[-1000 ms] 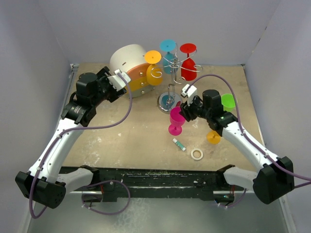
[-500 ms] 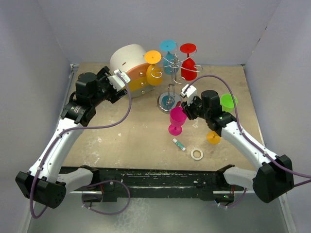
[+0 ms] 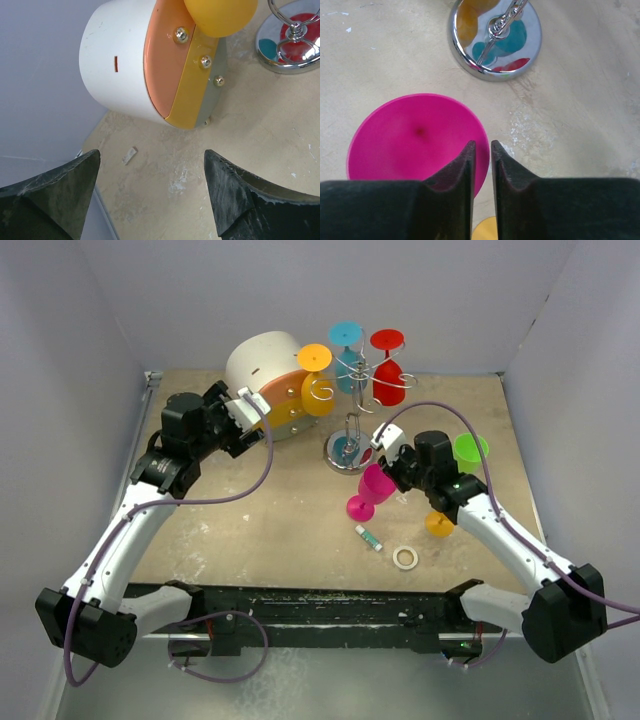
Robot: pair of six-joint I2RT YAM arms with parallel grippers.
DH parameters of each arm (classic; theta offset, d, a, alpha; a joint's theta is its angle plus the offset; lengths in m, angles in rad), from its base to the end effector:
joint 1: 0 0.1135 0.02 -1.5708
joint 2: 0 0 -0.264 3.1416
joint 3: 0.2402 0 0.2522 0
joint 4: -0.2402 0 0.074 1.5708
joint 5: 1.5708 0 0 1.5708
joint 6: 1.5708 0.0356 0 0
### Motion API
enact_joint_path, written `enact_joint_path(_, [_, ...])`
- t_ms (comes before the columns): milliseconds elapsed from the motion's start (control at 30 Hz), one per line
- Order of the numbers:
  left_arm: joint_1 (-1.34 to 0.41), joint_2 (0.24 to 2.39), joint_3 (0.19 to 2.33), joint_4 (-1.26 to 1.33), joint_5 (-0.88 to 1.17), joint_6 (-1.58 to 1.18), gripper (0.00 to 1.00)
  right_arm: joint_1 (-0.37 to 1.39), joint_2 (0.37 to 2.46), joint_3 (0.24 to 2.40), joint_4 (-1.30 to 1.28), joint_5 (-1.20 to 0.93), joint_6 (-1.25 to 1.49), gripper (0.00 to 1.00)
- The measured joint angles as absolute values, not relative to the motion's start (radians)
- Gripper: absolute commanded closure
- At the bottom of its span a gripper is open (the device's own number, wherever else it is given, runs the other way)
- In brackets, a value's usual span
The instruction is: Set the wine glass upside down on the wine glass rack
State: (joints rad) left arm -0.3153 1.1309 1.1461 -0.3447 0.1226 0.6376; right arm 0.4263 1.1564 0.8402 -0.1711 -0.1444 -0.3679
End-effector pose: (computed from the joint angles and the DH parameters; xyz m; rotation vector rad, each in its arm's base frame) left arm 0.2411 -0.0832 0.3807 0.9441 1.6477 0.1027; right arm 0.2362 0.1129 0.2849 -0.8775 1.8612 0.1847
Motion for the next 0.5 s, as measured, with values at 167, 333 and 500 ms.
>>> enact_joint_path(167, [-0.315,1.132,1.146,-0.334,0.122,0.632,0.12,0.426,1.145,0.845,-0.184,-0.156,-0.382,1.00])
enact_joint_path(333, [-0.314,1.132,1.146,-0.316,0.096,0.601,0.01,0.426,1.155,0.917,-0.197,-0.171,-0.384,1.00])
enact_joint_path(500, [-0.305,1.131,1.150,-0.306,0.059,0.530,0.01,0.426,1.156,1.004,-0.217,-0.196,-0.406,1.00])
